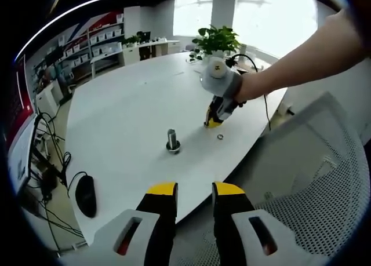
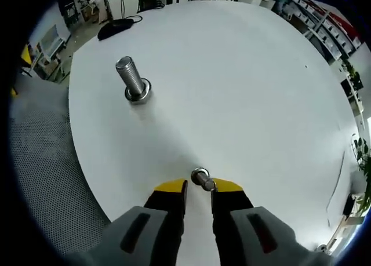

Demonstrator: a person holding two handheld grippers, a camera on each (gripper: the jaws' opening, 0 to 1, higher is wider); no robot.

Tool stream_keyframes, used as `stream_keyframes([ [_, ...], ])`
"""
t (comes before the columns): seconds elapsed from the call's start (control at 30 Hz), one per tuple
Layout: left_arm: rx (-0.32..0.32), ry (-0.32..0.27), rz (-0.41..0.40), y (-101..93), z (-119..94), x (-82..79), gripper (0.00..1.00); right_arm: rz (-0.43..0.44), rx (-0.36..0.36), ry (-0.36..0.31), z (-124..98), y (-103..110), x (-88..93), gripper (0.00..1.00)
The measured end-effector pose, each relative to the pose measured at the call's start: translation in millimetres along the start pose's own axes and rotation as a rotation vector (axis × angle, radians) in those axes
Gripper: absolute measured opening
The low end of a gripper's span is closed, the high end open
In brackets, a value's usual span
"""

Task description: Place the washer onto the threaded stud by aligning its center hole with the stud, sliding it down to the base, and recovering from edge contact or off-axis alignment until the washer reaches the visible bottom stop.

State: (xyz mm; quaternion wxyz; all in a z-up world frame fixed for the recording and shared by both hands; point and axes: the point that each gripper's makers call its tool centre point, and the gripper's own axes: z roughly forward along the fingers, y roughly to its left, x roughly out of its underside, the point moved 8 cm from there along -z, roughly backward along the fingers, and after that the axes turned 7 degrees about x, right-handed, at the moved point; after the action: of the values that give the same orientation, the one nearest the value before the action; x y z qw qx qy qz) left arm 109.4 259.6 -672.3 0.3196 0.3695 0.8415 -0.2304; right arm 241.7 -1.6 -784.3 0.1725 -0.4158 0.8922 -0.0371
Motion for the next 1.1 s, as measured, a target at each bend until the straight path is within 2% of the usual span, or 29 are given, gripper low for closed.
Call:
stream_keyframes([
  [0.23, -0.001, 0.002, 0.005, 0.2, 0.3, 0.0, 0.22, 0.010, -0.018, 0.037, -4.4, 7.4, 18.5, 0.22],
  [0.27, -0.001, 0.003, 0.006, 0.0, 0.2, -0.1, 0.22, 0.030, -0.034, 0.044, -5.1, 10.0, 22.0, 0.23],
  [0.37, 0.000, 0.001, 0.005, -0.2, 0.2, -0.3, 0.22, 0.176, -0.109, 0.016, -6.9, 18.0, 21.7, 0.24],
  [0.4, 0.002, 0.000, 0.004, -0.4, 0.2, -0.3, 0.22, 0.185, -0.115, 0.013, -7.6, 19.2, 21.4, 0.24],
  [0.57, 0.007, -0.003, 0.012, -1.6, 0.1, -0.8, 0.22, 0.130, -0.124, 0.019, -10.9, 29.9, 18.6, 0.26],
  [0.87, 0.007, -0.002, 0.017, -2.4, -0.3, -0.6, 0.22, 0.024, -0.107, 0.064, -7.0, 36.9, 22.4, 0.25],
  [0.9, 0.006, -0.002, 0.017, -2.3, -0.4, -0.6, 0.22, 0.002, -0.097, 0.053, -7.1, 35.0, 21.3, 0.24],
  [1.1, 0.003, -0.002, 0.016, -1.6, -0.4, -0.4, 0.22, -0.019, -0.087, 0.072, -6.7, 34.7, 20.3, 0.24],
])
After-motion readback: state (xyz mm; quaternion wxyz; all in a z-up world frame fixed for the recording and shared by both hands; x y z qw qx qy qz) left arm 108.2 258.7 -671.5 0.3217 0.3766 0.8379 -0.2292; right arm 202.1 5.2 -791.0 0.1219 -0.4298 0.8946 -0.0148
